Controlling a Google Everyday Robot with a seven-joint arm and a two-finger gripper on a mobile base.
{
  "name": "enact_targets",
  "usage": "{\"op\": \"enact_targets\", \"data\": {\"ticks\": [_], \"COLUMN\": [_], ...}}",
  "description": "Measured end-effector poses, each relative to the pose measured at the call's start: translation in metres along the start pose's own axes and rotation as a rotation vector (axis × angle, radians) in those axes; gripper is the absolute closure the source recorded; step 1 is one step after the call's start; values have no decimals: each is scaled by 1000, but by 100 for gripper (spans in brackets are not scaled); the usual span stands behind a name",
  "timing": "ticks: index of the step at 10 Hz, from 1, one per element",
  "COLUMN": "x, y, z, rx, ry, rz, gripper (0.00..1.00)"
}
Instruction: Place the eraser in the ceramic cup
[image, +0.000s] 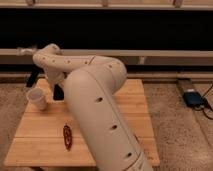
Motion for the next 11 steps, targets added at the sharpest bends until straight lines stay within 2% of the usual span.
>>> {"op": "enact_targets", "data": {"ticks": [2, 4, 5, 6, 8, 9, 11], "x": [6, 14, 17, 21, 23, 24, 20], "y": [13, 30, 38, 54, 69, 84, 98], "z": [-35, -57, -61, -64, -63, -59, -56], "rx": [-56, -120, -147, -196, -241, -263, -296], "ry": [-64, -108, -113, -122, -126, -123, -123], "rz": [-48, -129, -159, -218, -279, -315, -352], "gripper": [100, 100, 100, 100, 100, 100, 100]}}
